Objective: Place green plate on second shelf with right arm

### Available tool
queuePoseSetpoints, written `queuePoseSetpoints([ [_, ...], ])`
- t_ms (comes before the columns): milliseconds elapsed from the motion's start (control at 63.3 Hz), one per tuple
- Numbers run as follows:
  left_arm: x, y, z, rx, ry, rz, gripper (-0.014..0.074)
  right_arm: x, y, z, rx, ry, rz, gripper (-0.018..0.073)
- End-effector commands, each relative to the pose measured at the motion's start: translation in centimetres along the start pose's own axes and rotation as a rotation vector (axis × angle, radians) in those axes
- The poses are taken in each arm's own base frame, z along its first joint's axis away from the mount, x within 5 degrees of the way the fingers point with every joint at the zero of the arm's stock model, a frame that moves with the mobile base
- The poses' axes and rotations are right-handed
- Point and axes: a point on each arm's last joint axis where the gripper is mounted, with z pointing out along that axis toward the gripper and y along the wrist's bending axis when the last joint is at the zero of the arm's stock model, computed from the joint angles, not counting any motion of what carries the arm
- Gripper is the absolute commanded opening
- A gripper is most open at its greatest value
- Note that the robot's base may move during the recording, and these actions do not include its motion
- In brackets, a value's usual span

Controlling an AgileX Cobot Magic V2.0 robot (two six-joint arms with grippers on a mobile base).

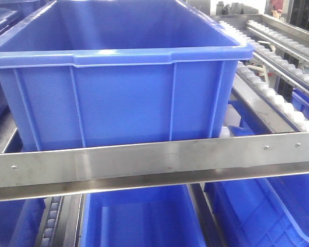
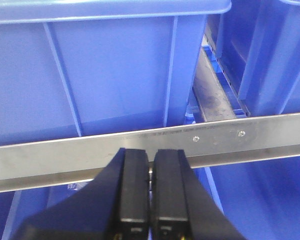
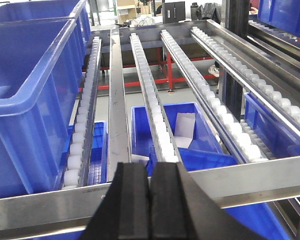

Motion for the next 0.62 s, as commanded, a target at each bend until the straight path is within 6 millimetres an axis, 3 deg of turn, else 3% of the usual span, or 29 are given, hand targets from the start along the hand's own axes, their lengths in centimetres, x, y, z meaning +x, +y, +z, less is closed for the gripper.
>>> queuePoseSetpoints([
  [0, 0.71, -0.18, 0.27, 0.016, -0.041, -0.002, 0.0125, -1.1, 0.11, -0.21, -0.007, -0.108, -0.01, 0.0053],
  [600, 0.71, -0.18, 0.27, 0.016, -0.041, -0.002, 0.0125, -1.1, 0.11, -0.21, -0.007, -0.108, -0.011, 0.0053],
])
